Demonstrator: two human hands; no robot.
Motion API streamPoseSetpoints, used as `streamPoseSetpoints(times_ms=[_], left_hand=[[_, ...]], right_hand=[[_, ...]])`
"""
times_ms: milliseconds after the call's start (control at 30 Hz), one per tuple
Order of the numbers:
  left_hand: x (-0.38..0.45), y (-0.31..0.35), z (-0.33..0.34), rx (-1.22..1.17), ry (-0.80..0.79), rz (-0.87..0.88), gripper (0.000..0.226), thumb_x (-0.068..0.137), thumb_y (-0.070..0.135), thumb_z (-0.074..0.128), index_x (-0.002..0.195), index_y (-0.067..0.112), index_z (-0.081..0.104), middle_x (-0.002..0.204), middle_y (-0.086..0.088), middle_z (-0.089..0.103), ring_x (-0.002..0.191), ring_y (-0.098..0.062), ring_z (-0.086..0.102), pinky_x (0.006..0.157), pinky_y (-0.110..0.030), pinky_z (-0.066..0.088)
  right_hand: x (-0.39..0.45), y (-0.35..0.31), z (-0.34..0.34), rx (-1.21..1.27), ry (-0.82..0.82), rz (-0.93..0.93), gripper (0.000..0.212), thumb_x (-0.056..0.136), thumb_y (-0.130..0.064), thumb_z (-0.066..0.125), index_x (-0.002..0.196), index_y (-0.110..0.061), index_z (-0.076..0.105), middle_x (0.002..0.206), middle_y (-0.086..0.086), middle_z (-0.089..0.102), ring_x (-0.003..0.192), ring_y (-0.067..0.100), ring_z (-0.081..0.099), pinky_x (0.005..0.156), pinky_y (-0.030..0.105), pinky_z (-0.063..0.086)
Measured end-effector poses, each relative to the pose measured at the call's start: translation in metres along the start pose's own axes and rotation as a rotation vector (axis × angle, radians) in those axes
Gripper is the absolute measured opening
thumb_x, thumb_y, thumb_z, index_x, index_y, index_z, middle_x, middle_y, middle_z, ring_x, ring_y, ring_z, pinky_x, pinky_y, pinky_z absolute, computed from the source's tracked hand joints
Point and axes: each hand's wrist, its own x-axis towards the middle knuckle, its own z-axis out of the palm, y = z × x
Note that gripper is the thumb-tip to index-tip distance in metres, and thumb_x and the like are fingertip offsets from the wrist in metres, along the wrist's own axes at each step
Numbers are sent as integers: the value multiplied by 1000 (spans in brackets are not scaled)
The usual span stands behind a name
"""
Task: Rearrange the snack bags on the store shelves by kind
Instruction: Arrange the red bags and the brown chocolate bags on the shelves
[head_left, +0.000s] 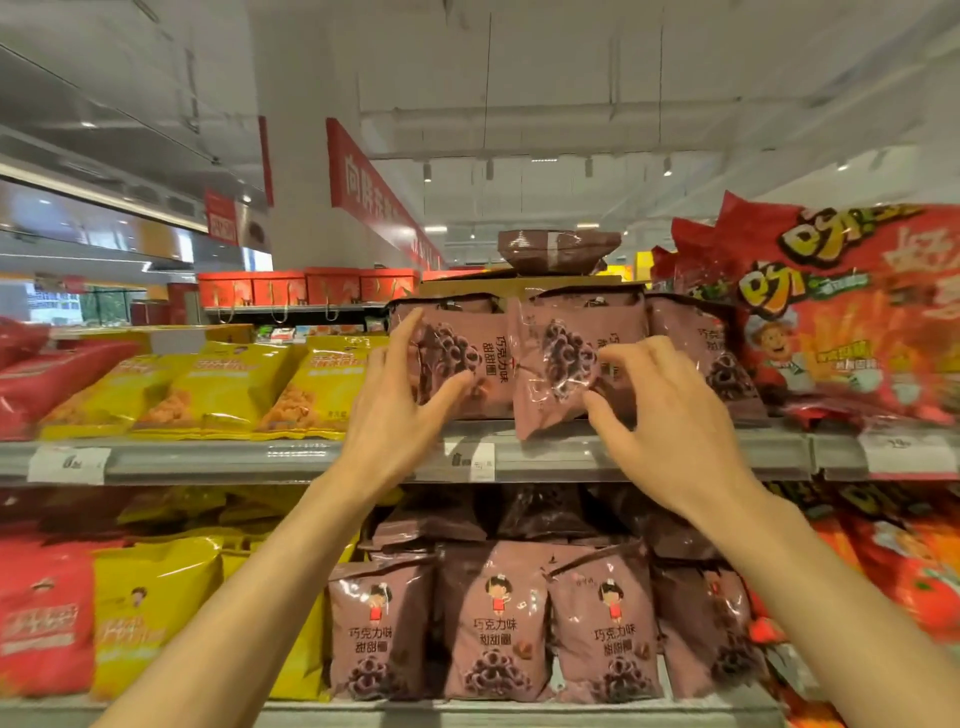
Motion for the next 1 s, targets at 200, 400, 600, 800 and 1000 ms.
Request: streamPoseSetpoints(times_ms=[200,400,600,800,1000], left_hand=[[21,-2,1,-8,-28,-19,86,86,70,66,155,54,18,152,-8,39,127,-25,56,105,-48,53],[40,-15,-9,-117,-69,-43,76,80,57,78,145,46,41,129,0,57,114,-23,62,98,-48,56],[39,-32,-27,-155,-56,-85,76,81,49,81,145,53,39,132,-1,54,112,-20,63,96,-44,59],[35,-43,-49,-331,81,-187,61,83,27,86,130,35,47,120,5,63,99,-8,69,79,-31,61],[32,-41,-31,-441,154,-289,74,52,60,92,107,35,49,118,0,61,108,-19,70,88,-47,62]], right_hand=[[16,-14,30,-133,-45,-73,74,94,-53,58,155,-17,37,163,15,26,151,32,22,120,53,26],[23,-10,39,-96,-58,-7,76,95,-56,55,158,-21,30,167,11,18,155,28,13,123,50,18],[31,-12,43,-132,-49,0,76,93,-58,57,156,-22,35,165,11,25,153,29,19,121,52,21],[34,-15,45,-156,-9,-10,75,89,-56,64,151,-18,45,159,13,33,148,31,25,117,53,25],[43,-30,54,-155,0,-32,65,87,-45,71,143,-16,56,157,13,36,141,31,27,107,52,34]])
